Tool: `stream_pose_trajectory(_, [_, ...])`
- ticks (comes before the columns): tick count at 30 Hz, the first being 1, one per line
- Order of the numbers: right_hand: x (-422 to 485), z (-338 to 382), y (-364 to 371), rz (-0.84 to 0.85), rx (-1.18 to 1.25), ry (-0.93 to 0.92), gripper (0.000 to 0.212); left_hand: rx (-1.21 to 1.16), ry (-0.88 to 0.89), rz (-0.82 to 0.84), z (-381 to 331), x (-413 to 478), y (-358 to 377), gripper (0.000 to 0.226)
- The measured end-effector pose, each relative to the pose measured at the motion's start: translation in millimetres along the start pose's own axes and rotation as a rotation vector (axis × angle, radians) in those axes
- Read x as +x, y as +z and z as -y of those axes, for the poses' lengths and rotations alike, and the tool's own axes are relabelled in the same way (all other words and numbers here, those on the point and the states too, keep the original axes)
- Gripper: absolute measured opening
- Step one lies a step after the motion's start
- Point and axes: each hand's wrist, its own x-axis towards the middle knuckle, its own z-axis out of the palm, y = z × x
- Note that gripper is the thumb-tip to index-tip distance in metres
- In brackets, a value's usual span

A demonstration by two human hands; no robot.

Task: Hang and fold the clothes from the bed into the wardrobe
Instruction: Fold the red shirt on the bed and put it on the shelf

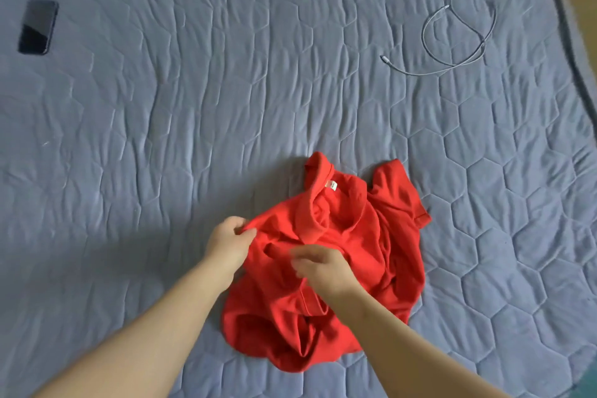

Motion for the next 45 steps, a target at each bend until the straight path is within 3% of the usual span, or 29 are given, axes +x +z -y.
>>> stream_pose_trajectory(2, [8, -1, -8, -0.216, -0.118, 0.005, 0.027, 0.121, -0.051, -0.195, 11, 14, -12, 0.009])
stream_pose_trajectory(4, [14, 0, -20, -0.360, -0.217, 0.000, 0.029, 0.258, -0.060, -0.263, 18, 27, -14, 0.028])
stream_pose_trajectory(8, [34, 3, -36, -0.529, -0.376, -0.096, 0.038, 0.405, 0.256, -0.036, 17, 33, 5, 0.077])
stream_pose_trajectory(11, [58, 11, -40, -0.700, -0.452, -0.117, 0.042, 0.477, 0.289, 0.068, 16, 46, 24, 0.099])
stream_pose_trajectory(14, [88, 20, -42, -0.732, -0.486, -0.063, 0.056, 0.469, 0.155, 0.006, 16, 62, 37, 0.089])
stream_pose_trajectory(17, [113, 23, -47, -0.603, -0.532, 0.056, 0.072, 0.562, 0.096, -0.023, 16, 73, 39, 0.046])
stream_pose_trajectory(19, [119, 21, -50, -0.580, -0.523, 0.151, 0.058, 0.562, 0.153, -0.036, 17, 73, 34, 0.020])
stream_pose_trajectory(20, [118, 22, -50, -0.606, -0.511, 0.146, 0.043, 0.554, 0.190, -0.067, 18, 72, 28, 0.017])
stream_pose_trajectory(22, [108, 19, -49, -0.776, -0.371, 0.009, 0.019, 0.512, 0.243, -0.183, 20, 66, 17, 0.022])
stream_pose_trajectory(25, [75, 22, -43, -1.046, -0.001, -0.281, 0.019, 0.430, 0.343, -0.415, 16, 58, 0, 0.022])
stream_pose_trajectory(27, [57, 17, -37, -0.937, -0.179, -0.348, 0.018, 0.454, 0.398, -0.484, 10, 58, -4, 0.022])
stream_pose_trajectory(30, [49, 1, -33, -0.471, -0.781, -0.100, 0.039, 0.466, 0.251, -0.335, -3, 65, -1, 0.026])
stream_pose_trajectory(31, [50, 1, -35, -0.432, -0.834, -0.038, 0.043, 0.467, 0.193, -0.259, -7, 69, 1, 0.028])
stream_pose_trajectory(33, [54, 15, -37, -0.548, -0.735, -0.052, 0.040, 0.462, 0.139, -0.163, -11, 76, 7, 0.034])
stream_pose_trajectory(36, [77, 38, -38, -0.701, -0.576, -0.160, 0.040, 0.422, 0.066, -0.187, -12, 88, 9, 0.051])
stream_pose_trajectory(38, [99, 49, -37, -0.615, -0.485, -0.127, 0.055, 0.373, -0.007, -0.199, -7, 96, 9, 0.050])
stream_pose_trajectory(41, [129, 50, -38, -0.450, -0.517, 0.007, 0.066, 0.283, -0.070, -0.076, 7, 104, 14, 0.030])
stream_pose_trajectory(45, [140, 38, -38, -0.391, -0.479, 0.108, 0.039, -0.062, -0.247, -0.011, 14, 103, 16, 0.040])
